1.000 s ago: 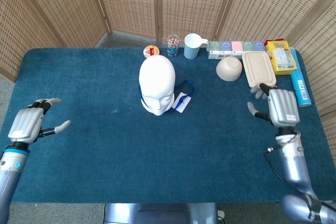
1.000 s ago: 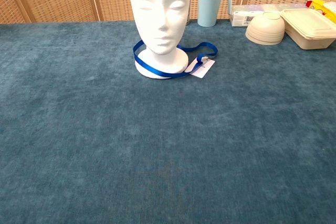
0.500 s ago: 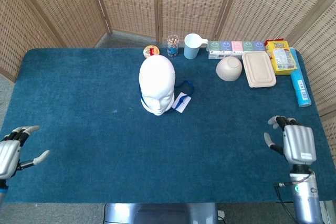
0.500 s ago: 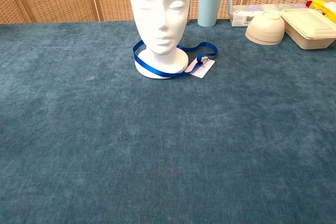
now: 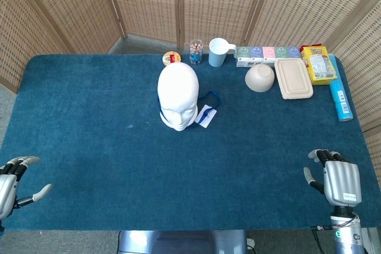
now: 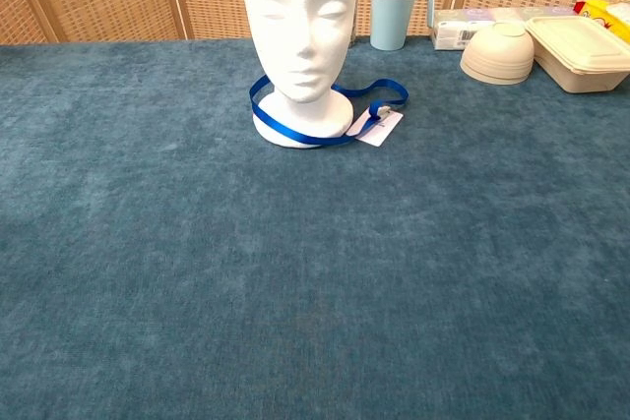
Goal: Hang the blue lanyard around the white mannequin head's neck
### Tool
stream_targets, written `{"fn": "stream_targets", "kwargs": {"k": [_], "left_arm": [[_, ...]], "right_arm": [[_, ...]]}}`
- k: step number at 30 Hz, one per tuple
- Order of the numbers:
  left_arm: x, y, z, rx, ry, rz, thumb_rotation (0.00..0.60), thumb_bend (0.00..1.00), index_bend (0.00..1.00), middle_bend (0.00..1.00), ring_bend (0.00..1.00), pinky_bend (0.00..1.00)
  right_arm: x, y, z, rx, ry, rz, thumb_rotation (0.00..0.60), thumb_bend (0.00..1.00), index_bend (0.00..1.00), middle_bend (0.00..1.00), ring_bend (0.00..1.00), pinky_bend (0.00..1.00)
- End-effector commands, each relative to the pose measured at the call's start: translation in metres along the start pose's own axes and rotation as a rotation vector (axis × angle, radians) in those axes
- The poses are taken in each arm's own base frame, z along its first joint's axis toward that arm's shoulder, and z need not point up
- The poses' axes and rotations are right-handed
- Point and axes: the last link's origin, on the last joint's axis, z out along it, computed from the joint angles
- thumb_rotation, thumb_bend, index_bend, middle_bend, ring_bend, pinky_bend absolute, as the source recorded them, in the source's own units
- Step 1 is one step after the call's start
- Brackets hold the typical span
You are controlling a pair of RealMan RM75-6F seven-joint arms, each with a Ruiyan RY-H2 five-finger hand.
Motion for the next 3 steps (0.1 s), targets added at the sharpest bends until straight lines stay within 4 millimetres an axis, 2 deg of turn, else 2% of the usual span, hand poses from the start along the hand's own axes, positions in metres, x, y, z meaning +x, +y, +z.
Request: {"fn": "stream_targets", "kwargs": {"k": [1,3], "left_arm": [[-0.0016,0.0016,0.0003,-0.004,-0.005,-0.004,0.038,0.11,0.25,0.26,0.2,0.29],[-0.0018,0.0052,0.0018,-0.018,-0.005,-0.007,0.041,0.11,0.25,0.26,0.2,0.29]], "right_arm": [[-0.0006,0.0006,-0.0028,-0.004,0.001,-0.008,0.539,0.35,0.44,0.49,0.46,0.6],[-0.0007,0.0004,-0.0046,-0.005,-0.001,-0.003,0.541,0.35,0.44,0.49,0.46,0.6]]}}
